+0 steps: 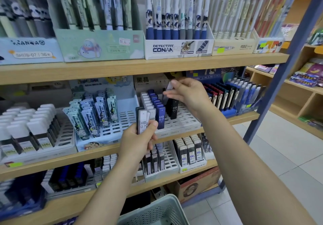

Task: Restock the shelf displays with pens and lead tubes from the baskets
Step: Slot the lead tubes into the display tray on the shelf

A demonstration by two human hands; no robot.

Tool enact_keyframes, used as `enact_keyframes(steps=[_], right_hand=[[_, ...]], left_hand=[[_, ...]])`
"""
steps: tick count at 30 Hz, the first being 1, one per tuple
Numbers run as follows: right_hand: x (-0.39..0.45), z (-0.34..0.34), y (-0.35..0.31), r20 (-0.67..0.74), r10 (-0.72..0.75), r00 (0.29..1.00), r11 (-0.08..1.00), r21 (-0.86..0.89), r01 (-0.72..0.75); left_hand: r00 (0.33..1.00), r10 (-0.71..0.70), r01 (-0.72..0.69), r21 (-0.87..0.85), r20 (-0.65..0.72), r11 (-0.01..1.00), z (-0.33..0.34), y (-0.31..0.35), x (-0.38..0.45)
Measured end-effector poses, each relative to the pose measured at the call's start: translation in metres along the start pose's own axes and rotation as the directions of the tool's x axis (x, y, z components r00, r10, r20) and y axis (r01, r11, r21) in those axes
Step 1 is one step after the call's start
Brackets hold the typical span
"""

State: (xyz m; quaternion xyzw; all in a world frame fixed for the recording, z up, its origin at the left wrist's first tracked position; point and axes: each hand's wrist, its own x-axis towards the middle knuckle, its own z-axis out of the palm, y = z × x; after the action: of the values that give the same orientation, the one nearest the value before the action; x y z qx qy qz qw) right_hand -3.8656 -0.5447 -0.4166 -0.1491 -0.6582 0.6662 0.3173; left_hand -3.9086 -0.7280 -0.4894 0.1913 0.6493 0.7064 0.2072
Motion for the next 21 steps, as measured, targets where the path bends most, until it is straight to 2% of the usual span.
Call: enact_keyframes(steps=[4,7,10,15,21], right_hand=[[0.007,-0.004,0.008,-0.015,0.02,1.0,0.995,-0.094,-0.022],[0.009,-0.008,0.011,-0.048,-0.056,0.997,0.953,-0.3,0.039],[0.009,-0.007,0.014,-0.037,-0.131,0.991,0.914,-0.393,0.106],[0.015,-0.009,0.019,-0.017,-0.169,0.985,0.911,-0.385,0.15],[0.032,-0.005,0.032,-0.024,-0.054,0.998,0.948,-0.316,0.043]], left_hand=[[1.0,-0.002,0.002,0.001,0.002,1.0,-0.003,-0.002,0.002],[1.0,0.006,-0.006,0.019,0.005,1.0,-0.004,-0.003,0.003],[1.0,0.012,-0.012,0.03,-0.002,0.999,-0.004,-0.004,0.004],[1.0,0.006,-0.006,0.05,-0.005,0.999,-0.003,-0.006,0.004],[1.0,-0.002,0.003,0.046,-0.019,0.999,-0.003,-0.006,0.004]])
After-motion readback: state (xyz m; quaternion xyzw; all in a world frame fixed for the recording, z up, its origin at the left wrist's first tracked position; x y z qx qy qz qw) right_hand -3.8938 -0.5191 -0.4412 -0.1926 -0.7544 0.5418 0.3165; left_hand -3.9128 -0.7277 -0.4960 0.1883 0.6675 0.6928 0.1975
